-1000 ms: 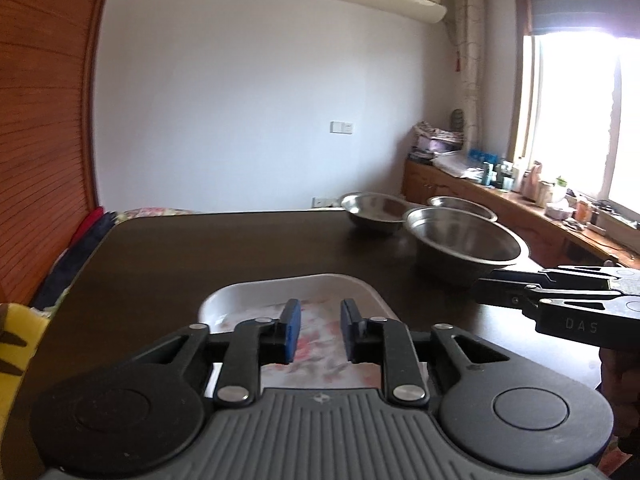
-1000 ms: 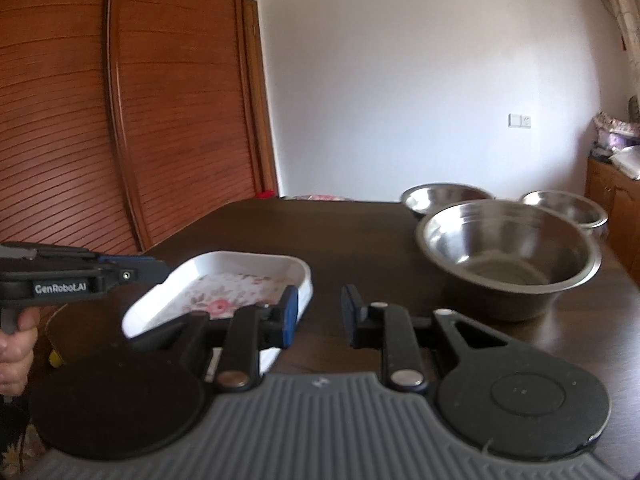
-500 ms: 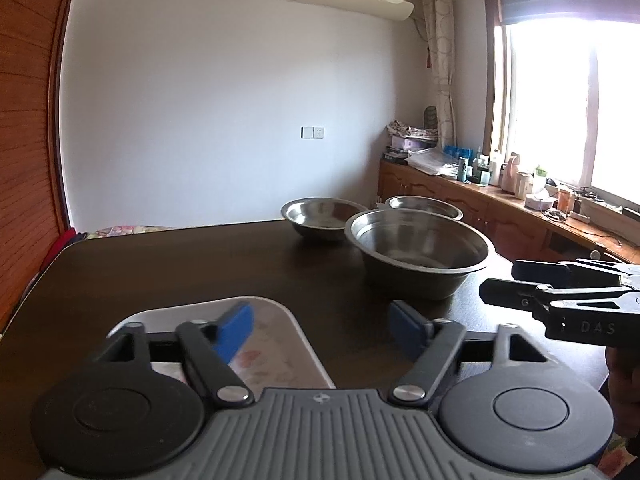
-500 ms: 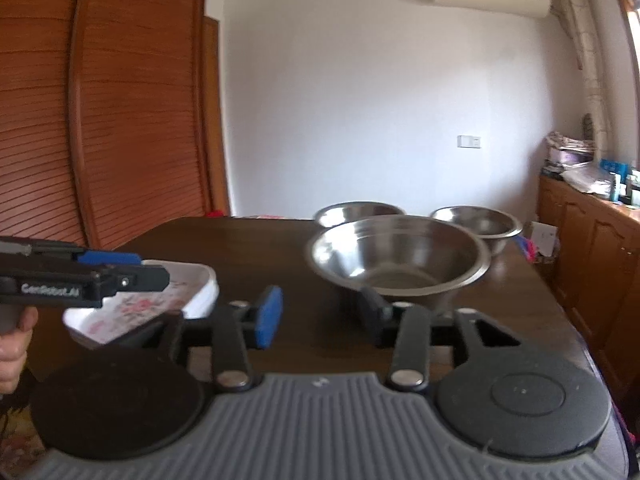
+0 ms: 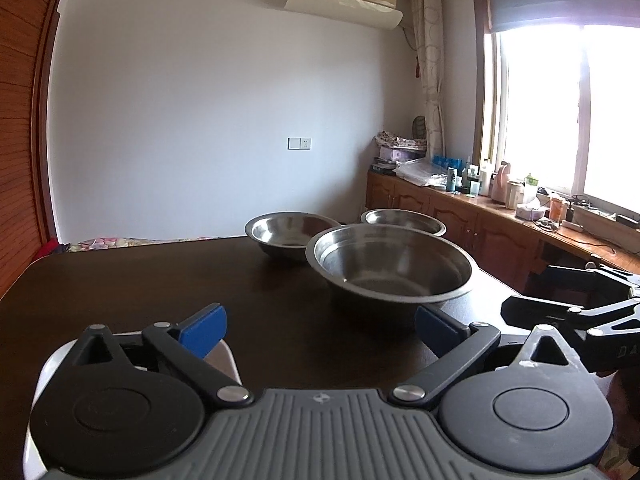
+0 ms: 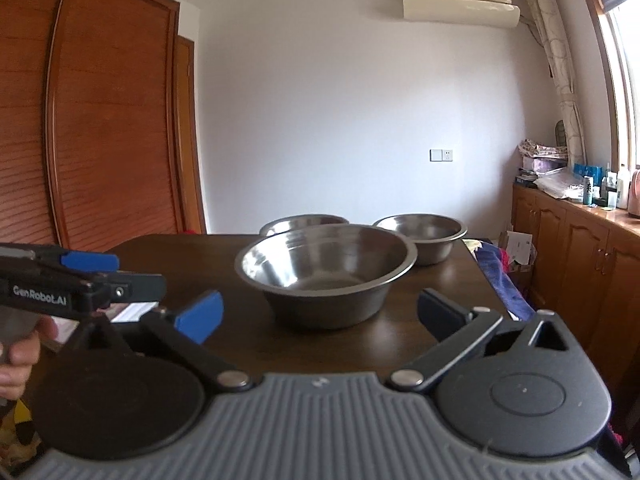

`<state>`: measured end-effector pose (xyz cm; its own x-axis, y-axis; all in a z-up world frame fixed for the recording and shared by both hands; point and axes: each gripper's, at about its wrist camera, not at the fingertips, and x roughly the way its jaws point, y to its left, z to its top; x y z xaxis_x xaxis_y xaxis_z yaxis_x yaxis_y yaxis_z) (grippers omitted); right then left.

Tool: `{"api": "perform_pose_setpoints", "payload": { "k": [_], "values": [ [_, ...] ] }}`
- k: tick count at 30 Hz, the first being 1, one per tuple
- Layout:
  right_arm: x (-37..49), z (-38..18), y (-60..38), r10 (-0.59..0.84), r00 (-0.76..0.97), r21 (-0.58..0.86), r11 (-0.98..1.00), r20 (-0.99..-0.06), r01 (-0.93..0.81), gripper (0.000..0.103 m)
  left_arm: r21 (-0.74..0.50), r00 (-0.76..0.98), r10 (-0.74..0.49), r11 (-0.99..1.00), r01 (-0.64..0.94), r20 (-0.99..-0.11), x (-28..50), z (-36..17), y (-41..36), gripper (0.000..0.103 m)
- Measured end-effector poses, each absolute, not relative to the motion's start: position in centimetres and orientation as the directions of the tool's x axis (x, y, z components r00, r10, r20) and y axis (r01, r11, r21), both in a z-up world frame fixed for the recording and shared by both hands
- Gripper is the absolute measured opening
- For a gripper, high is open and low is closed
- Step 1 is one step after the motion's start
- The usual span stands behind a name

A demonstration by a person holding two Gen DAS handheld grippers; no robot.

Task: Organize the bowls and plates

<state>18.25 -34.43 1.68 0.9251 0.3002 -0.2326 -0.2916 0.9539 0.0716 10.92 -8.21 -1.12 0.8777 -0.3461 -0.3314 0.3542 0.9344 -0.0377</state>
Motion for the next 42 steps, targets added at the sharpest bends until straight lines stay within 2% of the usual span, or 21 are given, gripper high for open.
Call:
{"api": "perform_pose_setpoints", "payload": {
  "k": [17,30,32,33,35,37,42],
  "values": [
    [22.5,3.4,-37.1,0.305,0.922,0.033,0.951,-0.238,-0.307,0.103,-0.035,0.877,-0.338,0.937,0.348,-0.342,14.3,-0.3,-10.3,0.103],
    [27.1,3.5,-37.6,0.326,0.891,0.055,0.944,-0.315,-0.326,0.102,-0.012,0.866,-0.325,0.938,0.347,-0.381,16.9,-1.1,-12.0,0.103],
    [27.5,3.3,-37.6,0.328,0.884,0.056,0.943,-0.332,-0.329,0.091,-0.026,0.856,-0.333,0.936,0.352,-0.395,17.4,-1.2,-12.2,0.103],
    [27.7,3.1,-37.5,0.326,0.882,0.052,0.943,-0.341,-0.329,0.090,-0.035,0.852,-0.337,0.935,0.354,-0.401,17.7,-1.3,-12.2,0.103],
    [28.1,2.9,-37.4,0.331,0.873,0.056,0.941,-0.357,-0.334,0.087,-0.043,0.844,-0.338,0.935,0.353,-0.415,18.1,-1.5,-12.3,0.093],
    [28.5,2.6,-37.3,0.338,0.863,0.066,0.939,-0.376,-0.339,0.079,-0.050,0.838,-0.340,0.934,0.353,-0.428,18.5,-1.7,-12.4,0.091],
    [29.6,2.2,-37.2,0.345,0.839,0.096,0.936,-0.420,-0.337,0.072,-0.059,0.830,-0.346,0.932,0.358,-0.437,18.6,-1.6,-12.6,0.084]
  ]
}}
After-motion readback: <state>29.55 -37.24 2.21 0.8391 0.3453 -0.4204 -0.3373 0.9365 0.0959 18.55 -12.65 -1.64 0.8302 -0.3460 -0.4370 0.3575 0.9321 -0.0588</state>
